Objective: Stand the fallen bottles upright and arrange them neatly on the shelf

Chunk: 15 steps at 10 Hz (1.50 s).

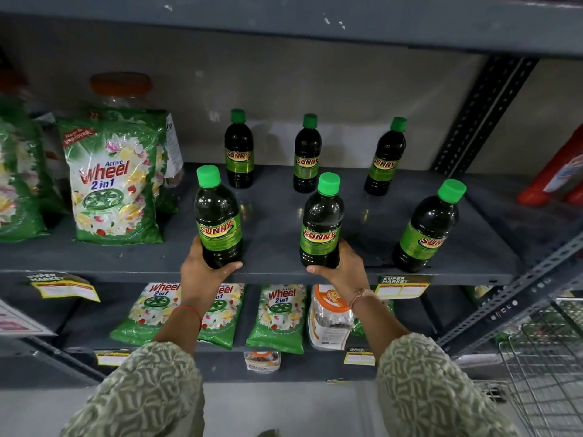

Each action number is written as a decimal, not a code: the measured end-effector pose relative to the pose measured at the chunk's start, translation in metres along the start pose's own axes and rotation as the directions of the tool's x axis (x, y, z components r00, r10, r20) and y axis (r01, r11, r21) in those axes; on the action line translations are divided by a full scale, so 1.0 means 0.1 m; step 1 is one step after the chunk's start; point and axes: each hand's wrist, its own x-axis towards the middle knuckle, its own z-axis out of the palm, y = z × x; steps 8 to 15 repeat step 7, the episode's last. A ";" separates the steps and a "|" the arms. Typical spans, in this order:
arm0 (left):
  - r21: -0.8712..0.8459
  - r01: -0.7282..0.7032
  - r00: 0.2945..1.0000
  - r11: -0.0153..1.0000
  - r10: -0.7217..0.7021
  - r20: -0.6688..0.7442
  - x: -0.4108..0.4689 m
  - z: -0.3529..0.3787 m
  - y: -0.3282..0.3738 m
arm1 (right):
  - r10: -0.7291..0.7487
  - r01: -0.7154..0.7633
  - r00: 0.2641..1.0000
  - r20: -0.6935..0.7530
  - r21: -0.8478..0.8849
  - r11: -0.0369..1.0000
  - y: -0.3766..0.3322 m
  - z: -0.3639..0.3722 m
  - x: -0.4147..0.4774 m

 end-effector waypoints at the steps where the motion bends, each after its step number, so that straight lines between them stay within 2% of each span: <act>1: 0.018 -0.003 1.000 1.000 0.003 0.020 0.00 -0.02 0.00 | 0.002 -0.002 1.000 0.001 -0.003 1.000 -0.01 0.00 -0.01; 6: 0.029 0.008 0.998 1.000 -0.010 0.065 0.05 -0.05 -0.07 | -0.006 0.006 1.000 0.002 -0.044 0.999 0.00 0.01 -0.01; 7: -0.043 0.041 0.996 0.998 -0.037 0.087 0.00 -0.07 -0.04 | -0.002 0.002 1.000 0.013 -0.026 1.000 -0.05 0.01 -0.03; 15: -0.043 0.041 0.996 0.998 -0.037 0.087 0.00 -0.07 -0.04 | -0.002 0.002 1.000 0.013 -0.026 1.000 -0.05 0.01 -0.03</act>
